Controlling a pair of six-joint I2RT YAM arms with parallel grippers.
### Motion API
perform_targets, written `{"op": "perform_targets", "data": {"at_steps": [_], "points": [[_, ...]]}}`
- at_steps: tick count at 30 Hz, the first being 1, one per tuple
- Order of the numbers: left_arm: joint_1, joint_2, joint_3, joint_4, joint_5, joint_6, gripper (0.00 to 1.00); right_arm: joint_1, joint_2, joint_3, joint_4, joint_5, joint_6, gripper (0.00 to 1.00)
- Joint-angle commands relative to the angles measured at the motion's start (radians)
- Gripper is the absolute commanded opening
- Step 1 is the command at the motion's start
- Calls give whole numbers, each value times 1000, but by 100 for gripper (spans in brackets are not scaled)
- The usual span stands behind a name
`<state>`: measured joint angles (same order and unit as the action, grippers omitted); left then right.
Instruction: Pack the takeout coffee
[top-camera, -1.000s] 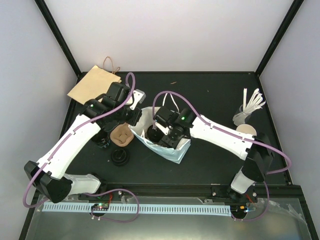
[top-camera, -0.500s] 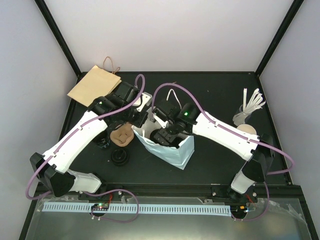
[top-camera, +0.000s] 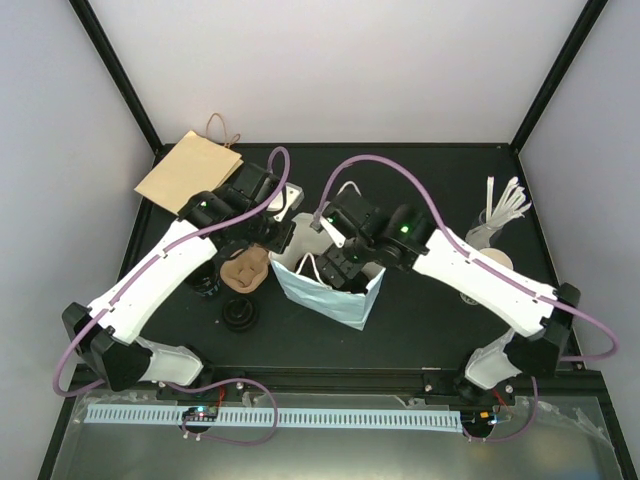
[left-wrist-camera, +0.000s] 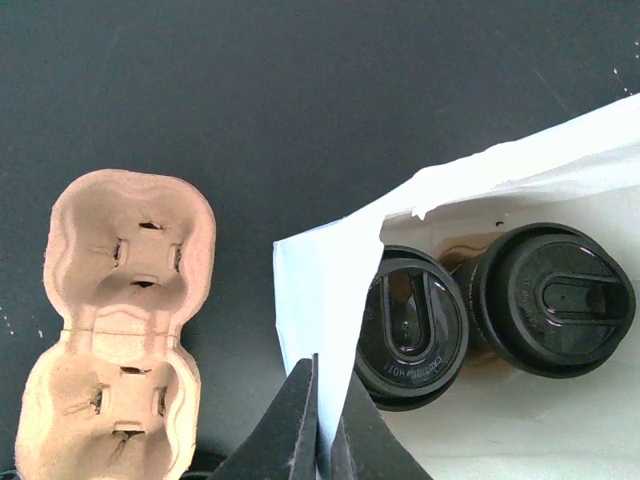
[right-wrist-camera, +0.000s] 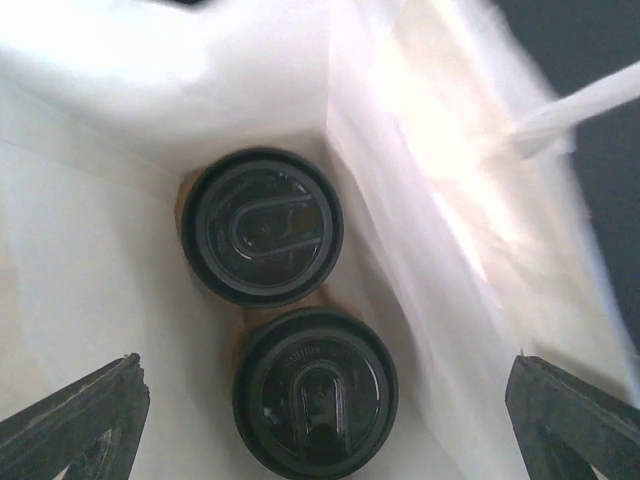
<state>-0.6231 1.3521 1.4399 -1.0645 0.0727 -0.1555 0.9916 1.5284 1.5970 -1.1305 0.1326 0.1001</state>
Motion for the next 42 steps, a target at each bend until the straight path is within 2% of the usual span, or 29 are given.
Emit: {"op": "perform_targets", "data": {"at_steps": [1, 14, 19, 22, 28, 30, 33, 42], "points": [[-5, 19, 44, -14, -33, -29, 2, -4, -78, 3, 82, 40, 30, 100], [-8, 26, 42, -9, -47, -56, 2, -4, -137, 8, 188, 19, 64, 100], [-8, 30, 52, -1, -57, -89, 2, -5, -218, -8, 225, 78, 95, 100], [-8, 34, 55, 25, -54, -112, 2, -5, -281, -25, 220, 112, 98, 100], [11, 102, 93, 97, -15, -163, 1, -9, -390, -37, 176, 37, 90, 100], [16, 140, 131, 104, -2, -170, 2, -19, -409, -34, 142, 75, 127, 100], [28, 201, 197, 97, 8, -175, 1, -83, -437, -45, 91, 127, 162, 100], [46, 259, 252, 118, 40, -187, 2, -423, -528, -103, 8, 202, 281, 100]]}}
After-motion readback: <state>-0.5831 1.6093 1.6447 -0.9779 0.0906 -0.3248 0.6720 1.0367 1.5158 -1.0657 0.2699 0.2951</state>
